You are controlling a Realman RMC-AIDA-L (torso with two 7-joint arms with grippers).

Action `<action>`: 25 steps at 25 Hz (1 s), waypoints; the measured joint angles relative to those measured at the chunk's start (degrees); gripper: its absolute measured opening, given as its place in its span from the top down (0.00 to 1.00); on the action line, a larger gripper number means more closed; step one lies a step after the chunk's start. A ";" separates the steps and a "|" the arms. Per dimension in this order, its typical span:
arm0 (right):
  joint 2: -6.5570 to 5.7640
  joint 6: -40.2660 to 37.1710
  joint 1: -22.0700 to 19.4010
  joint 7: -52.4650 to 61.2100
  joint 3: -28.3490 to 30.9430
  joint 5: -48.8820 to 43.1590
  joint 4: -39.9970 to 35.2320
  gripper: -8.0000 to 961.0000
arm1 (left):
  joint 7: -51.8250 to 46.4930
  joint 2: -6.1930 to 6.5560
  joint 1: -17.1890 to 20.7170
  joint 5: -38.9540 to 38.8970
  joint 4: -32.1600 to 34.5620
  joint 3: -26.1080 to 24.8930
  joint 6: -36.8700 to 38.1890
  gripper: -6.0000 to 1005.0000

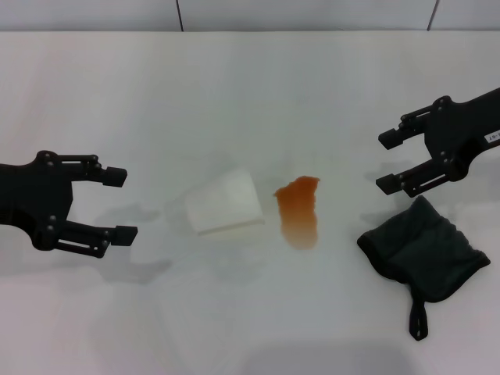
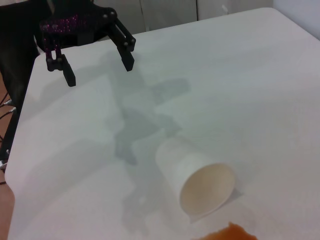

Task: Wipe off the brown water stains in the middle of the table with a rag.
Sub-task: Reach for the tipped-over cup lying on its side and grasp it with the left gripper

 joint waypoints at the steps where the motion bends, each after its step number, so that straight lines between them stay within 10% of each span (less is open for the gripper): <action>1: 0.00 0.00 0.00 -0.13 0.00 -0.01 0.03 0.20 | -0.01 -0.01 -0.01 0.00 0.00 0.00 -0.01 0.11; 25: 0.44 0.43 -0.61 -1.08 0.00 -0.15 -0.28 0.20 | -8.11 1.42 -7.71 6.51 0.99 0.09 -0.30 0.12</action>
